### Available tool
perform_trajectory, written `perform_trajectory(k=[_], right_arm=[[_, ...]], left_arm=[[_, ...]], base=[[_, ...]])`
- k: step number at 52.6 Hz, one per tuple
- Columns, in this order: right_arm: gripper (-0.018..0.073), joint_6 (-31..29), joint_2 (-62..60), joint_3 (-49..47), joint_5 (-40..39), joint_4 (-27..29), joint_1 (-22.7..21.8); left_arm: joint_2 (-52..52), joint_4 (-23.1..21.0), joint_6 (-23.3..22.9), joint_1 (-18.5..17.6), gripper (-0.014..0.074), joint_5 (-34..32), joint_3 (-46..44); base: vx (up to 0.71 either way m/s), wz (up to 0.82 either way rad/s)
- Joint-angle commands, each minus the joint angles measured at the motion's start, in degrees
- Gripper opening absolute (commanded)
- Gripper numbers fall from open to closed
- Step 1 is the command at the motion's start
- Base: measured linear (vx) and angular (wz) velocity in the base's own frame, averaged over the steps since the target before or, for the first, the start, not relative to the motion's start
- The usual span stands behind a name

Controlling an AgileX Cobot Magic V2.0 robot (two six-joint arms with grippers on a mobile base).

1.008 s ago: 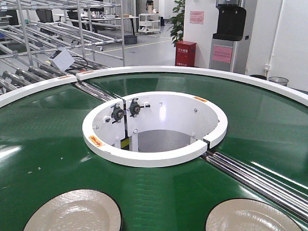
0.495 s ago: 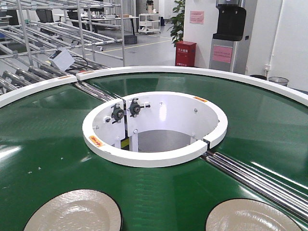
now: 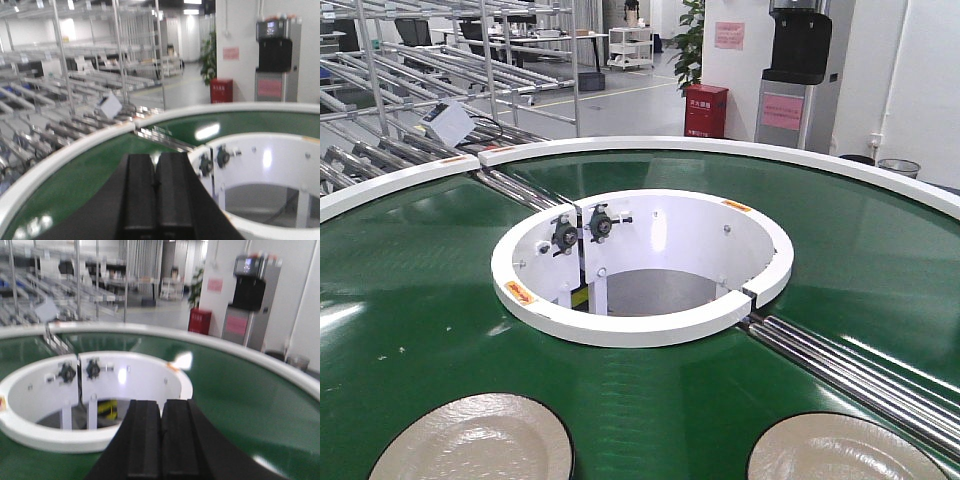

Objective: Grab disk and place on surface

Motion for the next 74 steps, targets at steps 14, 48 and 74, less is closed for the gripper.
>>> perform_trajectory(k=[14,48,74], right_arm=[[0.0024,-0.5,2.3,-2.1,-5.9,-0.2,-0.3],[0.0728,-0.5,2.3,-2.0,-6.6,-0.1,-0.3],[0.0546,-1.2,7.1,-7.5,18.2,19.6,-0.3]], left_arm=[[1.5,-0.5,-0.2,-0.4,0.004,-3.3,-2.1],[1.5,-0.5,0.1,-0.4,0.0597,-3.2,-2.1],[8.7,-8.5,-0.3,-7.2,0.051,27.3,-12.1]], base=[[0.0,0.0],[0.0,0.0],[0.0,0.0]])
